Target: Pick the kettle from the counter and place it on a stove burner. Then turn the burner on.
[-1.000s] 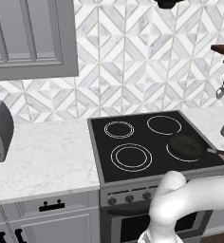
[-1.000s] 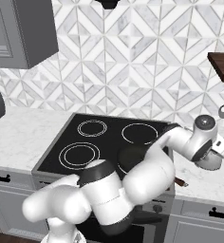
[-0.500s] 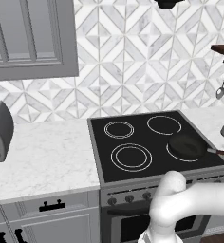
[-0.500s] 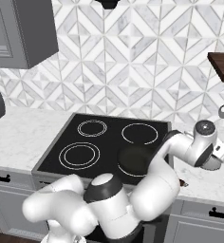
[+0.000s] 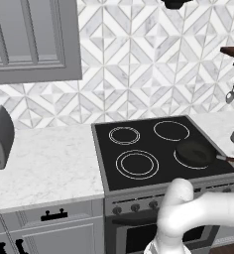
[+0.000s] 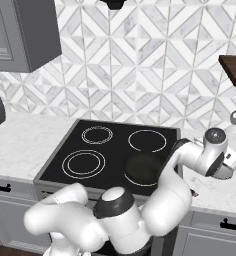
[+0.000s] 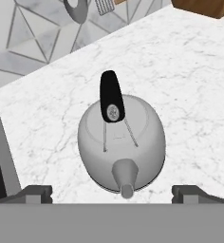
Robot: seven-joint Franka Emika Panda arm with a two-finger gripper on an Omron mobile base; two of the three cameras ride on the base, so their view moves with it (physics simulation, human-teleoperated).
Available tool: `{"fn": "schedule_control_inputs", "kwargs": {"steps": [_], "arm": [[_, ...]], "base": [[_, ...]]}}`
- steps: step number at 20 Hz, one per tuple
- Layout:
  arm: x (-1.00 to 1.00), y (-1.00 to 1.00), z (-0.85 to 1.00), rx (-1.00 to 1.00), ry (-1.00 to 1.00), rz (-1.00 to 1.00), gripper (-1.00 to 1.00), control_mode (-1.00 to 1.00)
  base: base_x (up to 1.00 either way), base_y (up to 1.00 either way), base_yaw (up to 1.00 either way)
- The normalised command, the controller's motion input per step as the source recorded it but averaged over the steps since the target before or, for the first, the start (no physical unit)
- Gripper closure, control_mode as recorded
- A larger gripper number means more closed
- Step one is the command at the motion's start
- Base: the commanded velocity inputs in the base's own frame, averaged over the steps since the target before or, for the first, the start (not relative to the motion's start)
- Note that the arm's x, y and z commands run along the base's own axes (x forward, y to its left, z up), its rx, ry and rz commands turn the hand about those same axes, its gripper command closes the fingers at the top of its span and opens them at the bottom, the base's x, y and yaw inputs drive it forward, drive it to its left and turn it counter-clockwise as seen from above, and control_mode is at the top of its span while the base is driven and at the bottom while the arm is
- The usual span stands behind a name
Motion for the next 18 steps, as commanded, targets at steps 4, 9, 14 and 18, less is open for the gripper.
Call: {"fn": "schedule_control_inputs", "kwargs": {"steps": [4, 9, 14, 18], "arm": [[0.14, -0.12, 0.00, 0.03, 0.00, 0.00, -1.00, -1.00], [0.10, -0.25, 0.00, 0.02, 0.00, 0.00, -1.00, -1.00], [0.19, -0.14, -0.09, 0.01, 0.00, 0.00, -1.00, -1.00], [0.21, -0.06, -0.16, 0.01, 0.00, 0.00, -1.00, -1.00]], "base": [[0.00, 0.00, 0.00], [0.00, 0.00, 0.00], [0.00, 0.00, 0.00], [0.00, 0.00, 0.00]]}}
